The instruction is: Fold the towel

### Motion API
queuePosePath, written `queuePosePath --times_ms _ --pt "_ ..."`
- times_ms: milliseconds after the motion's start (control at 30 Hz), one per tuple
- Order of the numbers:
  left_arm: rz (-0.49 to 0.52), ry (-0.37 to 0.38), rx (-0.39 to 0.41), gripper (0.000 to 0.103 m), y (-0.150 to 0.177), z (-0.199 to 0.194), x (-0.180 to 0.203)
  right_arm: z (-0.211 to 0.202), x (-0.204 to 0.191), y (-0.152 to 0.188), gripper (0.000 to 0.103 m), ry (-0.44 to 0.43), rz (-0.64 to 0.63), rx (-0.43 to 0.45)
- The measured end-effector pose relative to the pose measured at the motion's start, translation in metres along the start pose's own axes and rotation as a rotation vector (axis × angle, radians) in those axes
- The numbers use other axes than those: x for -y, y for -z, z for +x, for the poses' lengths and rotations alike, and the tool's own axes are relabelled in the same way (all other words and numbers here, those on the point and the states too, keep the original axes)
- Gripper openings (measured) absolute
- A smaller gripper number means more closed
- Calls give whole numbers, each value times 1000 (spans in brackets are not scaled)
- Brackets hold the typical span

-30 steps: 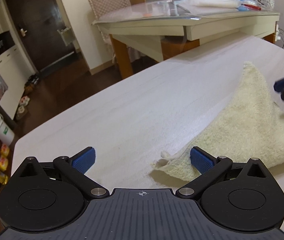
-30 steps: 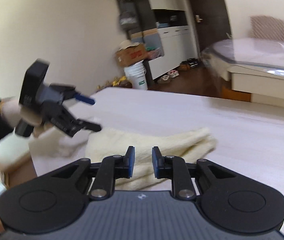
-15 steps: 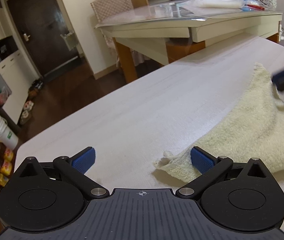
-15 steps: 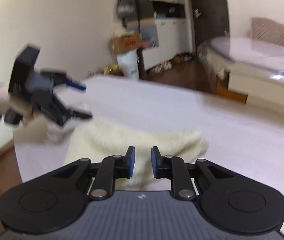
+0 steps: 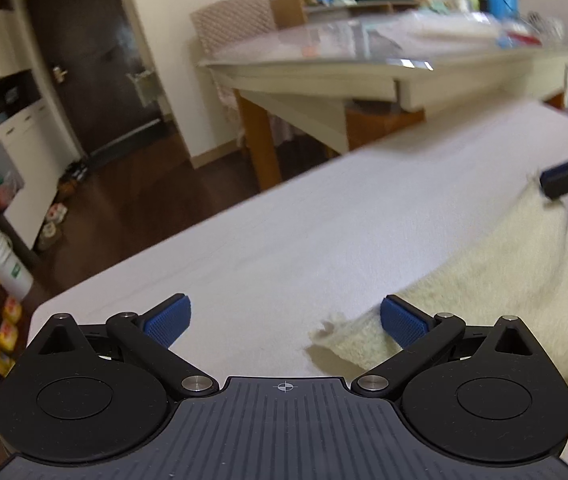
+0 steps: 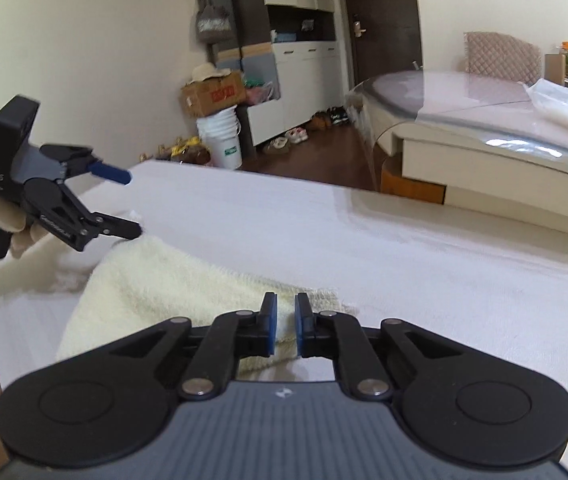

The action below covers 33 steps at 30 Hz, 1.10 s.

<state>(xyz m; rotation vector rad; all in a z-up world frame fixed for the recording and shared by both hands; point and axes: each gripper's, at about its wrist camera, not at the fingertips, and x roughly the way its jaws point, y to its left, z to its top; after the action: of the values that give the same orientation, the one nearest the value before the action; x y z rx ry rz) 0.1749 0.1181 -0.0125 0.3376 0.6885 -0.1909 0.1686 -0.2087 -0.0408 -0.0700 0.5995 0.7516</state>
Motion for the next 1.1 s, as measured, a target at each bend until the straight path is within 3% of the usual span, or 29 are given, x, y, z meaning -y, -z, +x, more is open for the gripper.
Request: queuePosePath --times_ms 333,467,533,667,800,1100 --pt "-16 -16 -19 103 7 14 0 -3 -2 6 9 27 85 -51" --pt "-33 -32 -31 103 6 14 1 -15 -30 3 15 26 -18 -14" --pt "-25 -44 -32 103 6 13 3 -21 -62 1 15 -39 -83 12" --pt "-12 -54 -40 103 4 13 5 -13 -111 7 14 -130 -206 -11" --pt "-18 -55 -54 103 2 14 5 0 -128 9 15 -153 -236 -32" --pt "-43 -48 -62 103 4 14 2 -3 -146 32 16 -86 -337 -73"
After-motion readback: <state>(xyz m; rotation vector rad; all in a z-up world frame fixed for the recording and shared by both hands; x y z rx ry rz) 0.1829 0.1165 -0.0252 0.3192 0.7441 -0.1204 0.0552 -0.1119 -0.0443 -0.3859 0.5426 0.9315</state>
